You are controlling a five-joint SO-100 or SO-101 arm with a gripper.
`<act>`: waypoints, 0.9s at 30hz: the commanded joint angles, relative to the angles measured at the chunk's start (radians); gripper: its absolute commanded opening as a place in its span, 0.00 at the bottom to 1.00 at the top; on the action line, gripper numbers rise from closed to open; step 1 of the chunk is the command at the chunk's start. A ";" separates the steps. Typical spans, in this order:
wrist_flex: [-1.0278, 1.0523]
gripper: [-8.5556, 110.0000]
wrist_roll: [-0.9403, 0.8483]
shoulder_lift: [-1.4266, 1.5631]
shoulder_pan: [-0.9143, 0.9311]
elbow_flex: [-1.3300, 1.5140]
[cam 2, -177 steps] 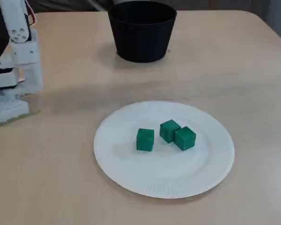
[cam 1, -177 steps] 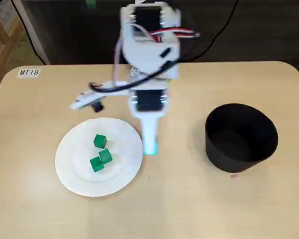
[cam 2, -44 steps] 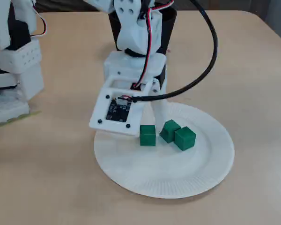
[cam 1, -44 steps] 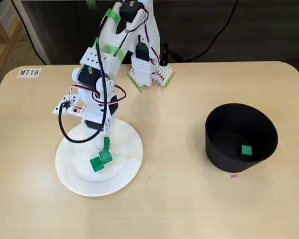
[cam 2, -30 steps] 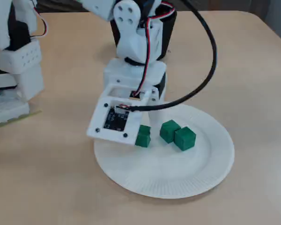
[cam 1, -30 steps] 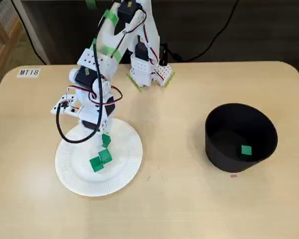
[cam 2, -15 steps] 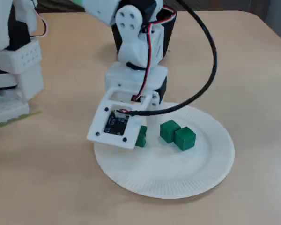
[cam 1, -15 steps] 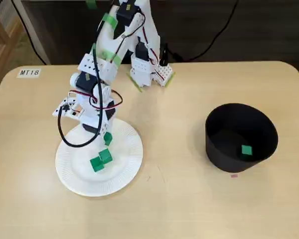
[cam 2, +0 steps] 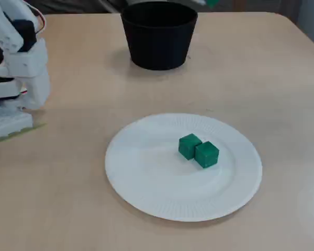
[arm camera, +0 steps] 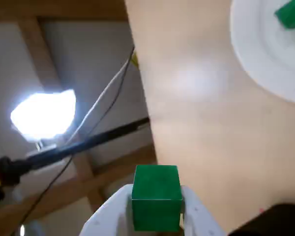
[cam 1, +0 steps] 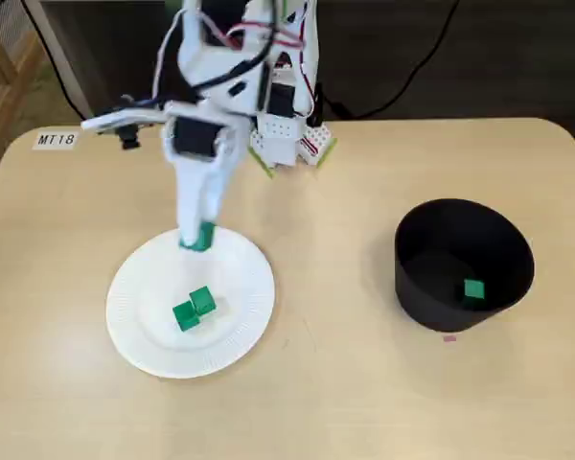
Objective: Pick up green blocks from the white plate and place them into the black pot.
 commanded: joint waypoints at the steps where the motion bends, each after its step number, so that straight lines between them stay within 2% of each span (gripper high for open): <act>1: -0.215 0.05 0.112 0.195 -0.291 0.227; 4: -0.360 0.05 0.124 0.222 -0.469 0.405; 7: -0.565 0.05 0.115 0.215 -0.571 0.572; 18: -0.738 0.06 0.051 -0.008 -0.640 0.624; 20: -0.724 0.20 0.034 -0.011 -0.644 0.627; 22: -0.693 0.29 0.015 -0.015 -0.647 0.624; 24: -0.661 0.34 0.006 -0.017 -0.644 0.617; 27: -0.630 0.37 -0.005 -0.017 -0.638 0.604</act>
